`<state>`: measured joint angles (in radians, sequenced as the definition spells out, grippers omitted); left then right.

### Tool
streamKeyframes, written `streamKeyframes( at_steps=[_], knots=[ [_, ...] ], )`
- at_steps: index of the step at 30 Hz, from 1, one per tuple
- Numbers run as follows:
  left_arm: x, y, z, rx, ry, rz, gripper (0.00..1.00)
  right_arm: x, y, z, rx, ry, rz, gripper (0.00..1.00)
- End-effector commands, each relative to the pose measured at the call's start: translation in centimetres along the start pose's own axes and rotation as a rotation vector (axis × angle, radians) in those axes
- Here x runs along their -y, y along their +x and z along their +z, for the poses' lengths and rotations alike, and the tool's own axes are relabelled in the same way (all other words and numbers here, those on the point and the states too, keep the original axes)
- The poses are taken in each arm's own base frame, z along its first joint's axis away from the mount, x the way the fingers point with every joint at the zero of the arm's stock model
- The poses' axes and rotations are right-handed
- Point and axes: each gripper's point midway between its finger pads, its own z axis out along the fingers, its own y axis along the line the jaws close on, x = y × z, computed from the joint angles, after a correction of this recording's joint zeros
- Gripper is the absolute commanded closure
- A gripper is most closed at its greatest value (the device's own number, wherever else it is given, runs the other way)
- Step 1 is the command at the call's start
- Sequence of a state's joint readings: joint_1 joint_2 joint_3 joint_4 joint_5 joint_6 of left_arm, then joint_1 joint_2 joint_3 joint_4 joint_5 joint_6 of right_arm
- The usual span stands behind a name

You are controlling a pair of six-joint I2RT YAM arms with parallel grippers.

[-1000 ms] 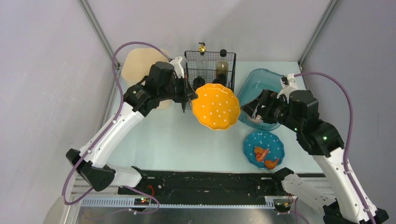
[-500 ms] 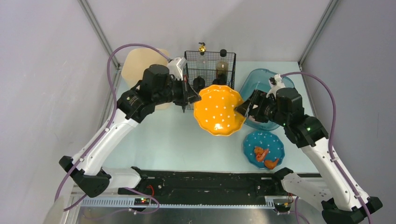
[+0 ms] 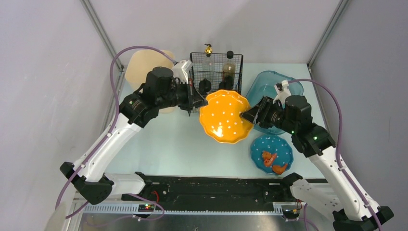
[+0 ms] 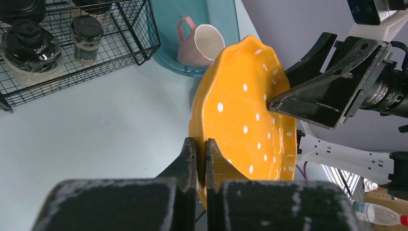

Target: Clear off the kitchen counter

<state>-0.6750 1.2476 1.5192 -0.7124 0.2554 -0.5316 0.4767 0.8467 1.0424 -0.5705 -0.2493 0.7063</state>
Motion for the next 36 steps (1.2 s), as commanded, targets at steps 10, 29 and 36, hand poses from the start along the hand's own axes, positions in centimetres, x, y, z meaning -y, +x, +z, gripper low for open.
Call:
streamKeyframes(
  at_steps=[10,29,36],
  knots=[
    [5.6,-3.6,-2.6,0.138,0.234,0.014,1.00,-3.9,-0.5,-1.8,0.055,-0.214,0.010,0.70],
    [3.4,-2.7,1.3,0.088,0.181,-0.009,0.61,-6.5,-1.9,-5.2,0.141,-0.333,0.060,1.00],
    [1.7,-1.8,2.4,0.068,0.151,-0.023,0.46,-6.0,-3.4,-5.2,0.158,-0.337,0.107,1.00]
  ],
)
